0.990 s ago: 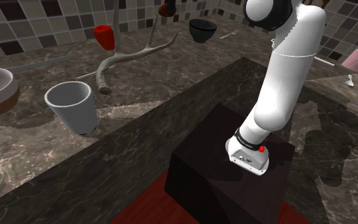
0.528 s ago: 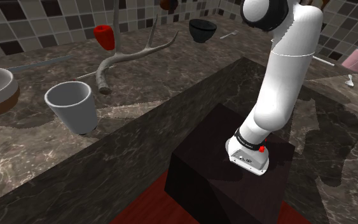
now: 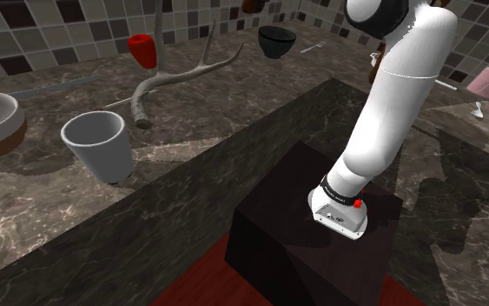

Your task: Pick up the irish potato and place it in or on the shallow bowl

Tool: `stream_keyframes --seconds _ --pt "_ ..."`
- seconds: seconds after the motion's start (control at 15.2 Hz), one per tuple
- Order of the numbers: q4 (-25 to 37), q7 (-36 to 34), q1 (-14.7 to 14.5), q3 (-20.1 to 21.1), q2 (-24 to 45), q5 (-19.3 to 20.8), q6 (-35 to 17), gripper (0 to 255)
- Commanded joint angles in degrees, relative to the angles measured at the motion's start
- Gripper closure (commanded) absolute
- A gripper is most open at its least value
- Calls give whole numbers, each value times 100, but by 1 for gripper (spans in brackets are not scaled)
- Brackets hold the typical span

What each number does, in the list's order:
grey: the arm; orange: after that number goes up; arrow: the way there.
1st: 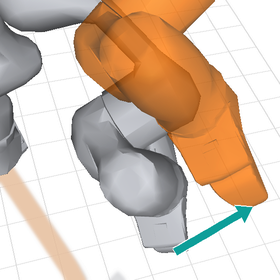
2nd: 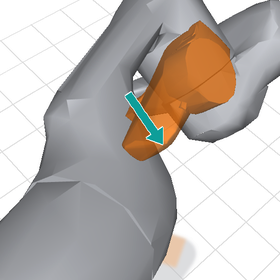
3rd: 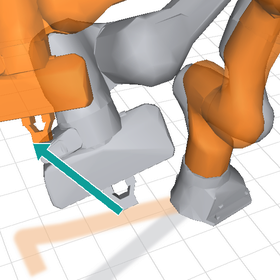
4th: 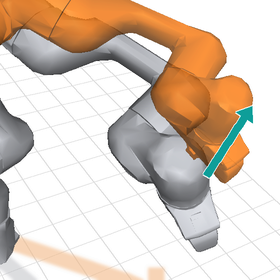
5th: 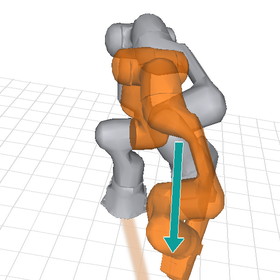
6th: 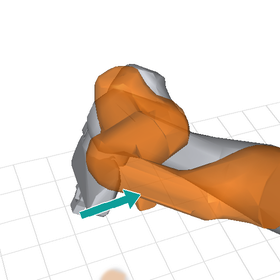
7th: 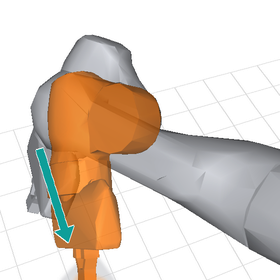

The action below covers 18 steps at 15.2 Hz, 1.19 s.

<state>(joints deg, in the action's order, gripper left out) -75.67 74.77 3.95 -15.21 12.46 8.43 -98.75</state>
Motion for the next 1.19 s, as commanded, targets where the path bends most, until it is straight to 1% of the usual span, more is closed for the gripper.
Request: stream_keyframes --seconds 0.0,0.46,0.53,1.12 --pt "-220 245 150 -91 -163 -24 -106 255" --pt "-407 1132 706 -428 -272 -239 -330 255" --pt "-393 1327 830 -499 -254 -301 -359 255" --pt "-1306 1195 785 -488 -423 -207 -1103 255"
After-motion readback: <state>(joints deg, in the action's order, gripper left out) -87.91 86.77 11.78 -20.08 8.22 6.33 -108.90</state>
